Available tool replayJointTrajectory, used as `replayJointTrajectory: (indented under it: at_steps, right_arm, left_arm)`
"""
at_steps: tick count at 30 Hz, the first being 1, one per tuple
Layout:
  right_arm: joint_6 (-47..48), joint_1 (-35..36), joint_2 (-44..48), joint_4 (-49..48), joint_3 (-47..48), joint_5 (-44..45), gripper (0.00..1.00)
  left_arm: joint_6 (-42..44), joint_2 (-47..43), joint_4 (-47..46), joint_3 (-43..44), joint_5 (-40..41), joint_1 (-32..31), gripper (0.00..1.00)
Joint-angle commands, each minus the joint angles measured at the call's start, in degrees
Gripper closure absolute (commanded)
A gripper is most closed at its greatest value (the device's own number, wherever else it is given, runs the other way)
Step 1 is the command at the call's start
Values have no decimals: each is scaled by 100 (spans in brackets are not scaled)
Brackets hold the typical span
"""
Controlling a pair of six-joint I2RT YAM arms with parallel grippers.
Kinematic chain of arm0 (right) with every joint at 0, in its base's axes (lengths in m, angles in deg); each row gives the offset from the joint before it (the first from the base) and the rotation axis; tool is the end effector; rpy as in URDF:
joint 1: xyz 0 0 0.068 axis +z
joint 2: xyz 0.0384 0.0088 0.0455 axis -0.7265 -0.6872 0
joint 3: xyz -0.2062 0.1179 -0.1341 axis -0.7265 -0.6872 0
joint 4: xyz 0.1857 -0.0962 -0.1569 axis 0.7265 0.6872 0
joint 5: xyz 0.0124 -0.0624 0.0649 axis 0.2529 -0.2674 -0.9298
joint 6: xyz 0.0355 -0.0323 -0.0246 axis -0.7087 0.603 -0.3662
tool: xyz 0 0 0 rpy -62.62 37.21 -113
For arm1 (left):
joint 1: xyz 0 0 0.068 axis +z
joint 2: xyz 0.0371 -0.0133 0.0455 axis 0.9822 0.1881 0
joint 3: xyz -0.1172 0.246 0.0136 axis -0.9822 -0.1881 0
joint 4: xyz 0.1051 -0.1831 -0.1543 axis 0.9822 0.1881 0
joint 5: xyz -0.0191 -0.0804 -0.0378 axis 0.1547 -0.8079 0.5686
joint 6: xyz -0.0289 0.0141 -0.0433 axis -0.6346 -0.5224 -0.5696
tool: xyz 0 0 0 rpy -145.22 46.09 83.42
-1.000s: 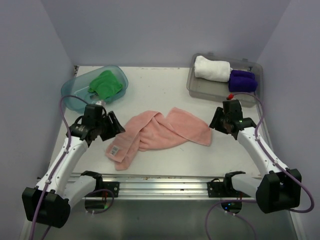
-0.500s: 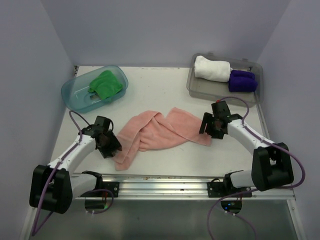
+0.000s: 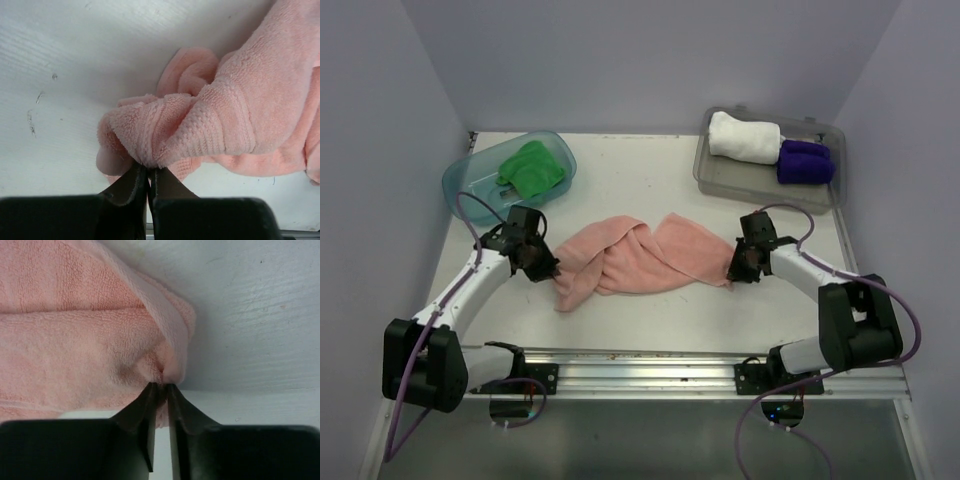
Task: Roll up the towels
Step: Flatten the towel
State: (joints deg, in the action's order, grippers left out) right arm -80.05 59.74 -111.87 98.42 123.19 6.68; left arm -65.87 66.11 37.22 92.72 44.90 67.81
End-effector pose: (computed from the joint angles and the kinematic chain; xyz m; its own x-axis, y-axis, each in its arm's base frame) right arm 0.2437 0.0565 0.1597 -0.8642 0.3553 -0.3562 0.2952 0.9314 0.2128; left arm 0.2135 -0.0437 0.2115 -0.7481 -0.6126 -0.2552 -0.5333 0.7838 -0.3182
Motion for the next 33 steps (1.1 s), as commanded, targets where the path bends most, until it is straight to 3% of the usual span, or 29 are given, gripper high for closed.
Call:
replayJointTrajectory:
  at_steps: [1, 2, 9, 19, 22, 27, 29, 30, 31, 32, 33]
  right_arm:
    - [-124, 39, -232, -314, -141, 182, 86]
    - [-80, 30, -233, -313, -114, 182, 100]
    - [-89, 21, 74, -41, 491, 339, 100]
    - [43, -304, 503, 882, 4075, 700, 100]
    - [17, -322, 1248, 847, 4001, 1077, 100]
    - [-18, -322, 2454, 995, 2675, 1929, 100]
    - [-150, -321, 2971, 1110, 1691, 2282, 100]
    - [-211, -322, 3088, 1250, 1357, 2317, 92]
    - [-342, -313, 3159, 1356, 832, 2283, 56]
    - [-439, -321, 3212, 1487, 635, 2274, 44]
    - [-527, -330, 3203, 1697, 364, 2256, 36]
  left_arm:
    - [263, 38, -58, 413, 102, -16, 100]
    - [281, 64, -32, 579, 101, -7, 100]
    - [772, 433, 38, 1572, 102, 300, 100]
    - [1985, 1049, 425, 4323, -716, 1319, 100]
    - [2188, 759, 530, 4606, -497, 1416, 100]
    - [2197, -40, 601, 3536, -277, 1601, 100]
    - [2074, -374, 540, 2713, -285, 1619, 73]
    - [1996, -471, 478, 2412, -355, 1619, 55]
    - [1977, -550, 391, 2113, -486, 1619, 35]
    - [1960, -630, 277, 1614, -687, 1619, 15]
    - [1899, -622, 241, 1409, -759, 1619, 12]
